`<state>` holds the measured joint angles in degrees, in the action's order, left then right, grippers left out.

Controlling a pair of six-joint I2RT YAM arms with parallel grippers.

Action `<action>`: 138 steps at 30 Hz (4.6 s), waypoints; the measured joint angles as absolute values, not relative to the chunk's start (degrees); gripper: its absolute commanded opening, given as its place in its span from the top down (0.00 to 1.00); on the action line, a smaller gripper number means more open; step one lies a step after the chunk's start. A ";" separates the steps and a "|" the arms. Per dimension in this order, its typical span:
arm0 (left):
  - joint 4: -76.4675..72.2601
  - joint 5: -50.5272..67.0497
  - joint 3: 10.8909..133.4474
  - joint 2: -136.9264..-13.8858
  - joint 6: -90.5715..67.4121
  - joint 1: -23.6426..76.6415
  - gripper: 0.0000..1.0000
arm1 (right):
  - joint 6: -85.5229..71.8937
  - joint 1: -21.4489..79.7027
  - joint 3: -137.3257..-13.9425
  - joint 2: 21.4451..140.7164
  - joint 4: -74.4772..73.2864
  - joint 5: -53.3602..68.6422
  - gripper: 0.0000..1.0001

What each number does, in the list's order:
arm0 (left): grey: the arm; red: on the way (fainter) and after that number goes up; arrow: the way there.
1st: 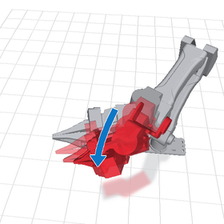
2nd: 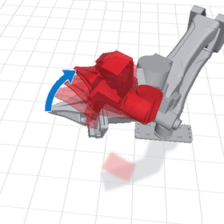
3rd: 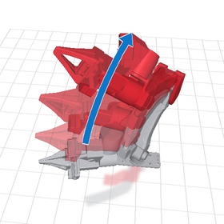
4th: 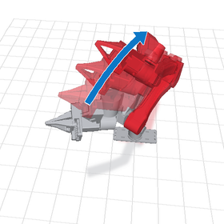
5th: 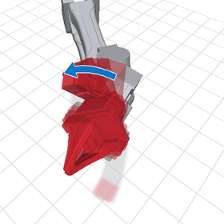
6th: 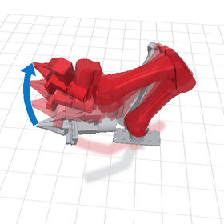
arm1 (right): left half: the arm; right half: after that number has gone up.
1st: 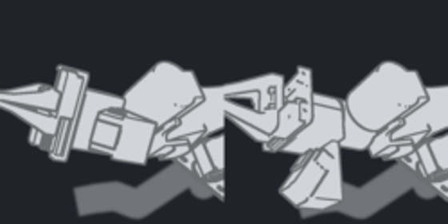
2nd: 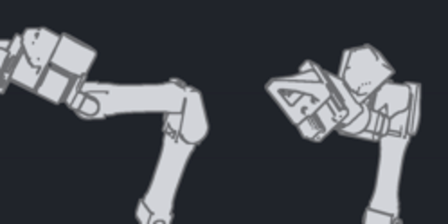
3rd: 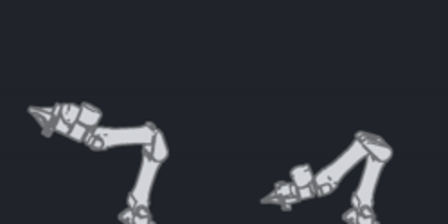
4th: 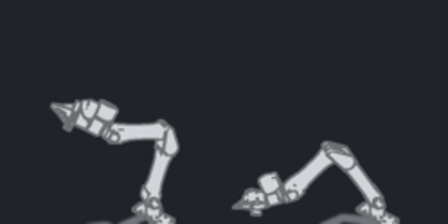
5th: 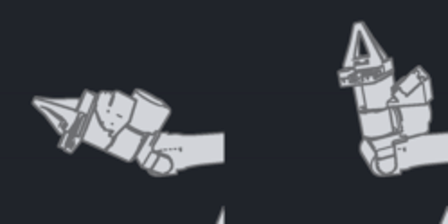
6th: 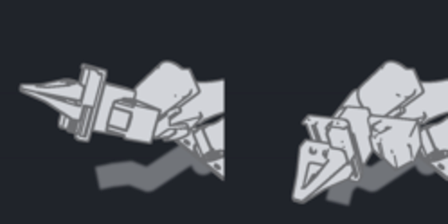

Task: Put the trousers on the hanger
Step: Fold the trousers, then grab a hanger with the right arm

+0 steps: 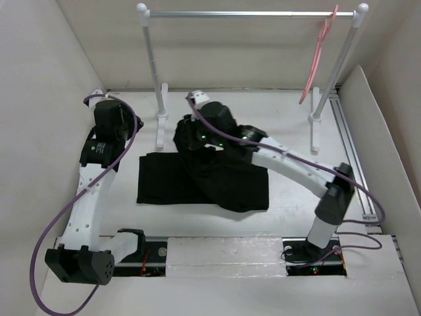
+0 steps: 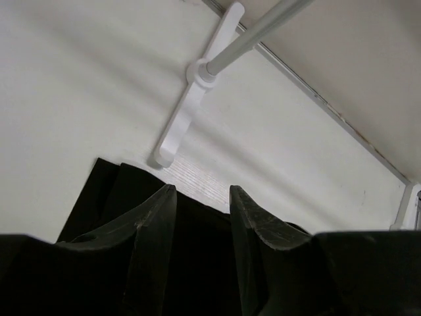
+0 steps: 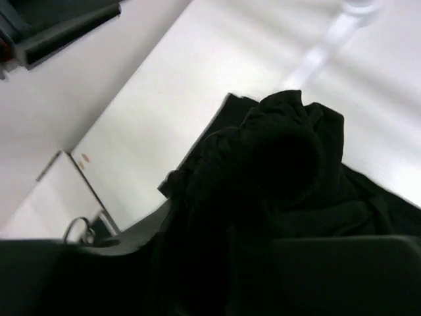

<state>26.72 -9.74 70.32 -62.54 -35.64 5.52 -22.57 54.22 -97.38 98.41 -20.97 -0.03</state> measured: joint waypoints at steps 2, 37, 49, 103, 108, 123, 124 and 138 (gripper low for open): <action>26.98 -9.82 71.18 -62.54 -34.96 4.51 0.65 | -24.58 56.51 -99.55 104.03 -16.95 0.05 0.37; 37.76 -13.50 60.25 -82.39 -26.61 29.52 0.53 | -7.22 42.46 -52.36 68.84 -21.04 11.16 0.30; 36.36 -17.10 60.25 -87.81 -25.30 19.90 1.00 | -3.62 36.91 -42.96 61.43 -24.12 12.97 0.58; 40.14 -27.77 79.57 -95.85 -23.05 7.38 0.54 | 5.13 38.26 -80.55 64.88 -47.20 9.04 0.98; 34.09 -18.81 76.97 -84.99 -24.23 12.51 1.00 | 6.02 30.33 -89.03 65.87 -48.56 9.28 0.88; 29.12 -27.77 72.16 -76.36 -39.48 53.60 1.00 | -0.58 -12.29 -108.77 82.02 -37.39 30.63 0.07; 28.77 -29.30 72.99 -76.58 -39.18 55.27 1.00 | -1.41 -13.04 -108.20 83.55 -36.58 32.12 0.07; 20.27 -24.03 64.38 -69.69 -34.22 55.53 0.87 | -14.79 -13.19 -92.75 89.23 -16.16 47.05 0.25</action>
<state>20.27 -24.03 64.38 -69.69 -34.22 55.53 -14.79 -13.19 -92.75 89.23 -16.16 47.05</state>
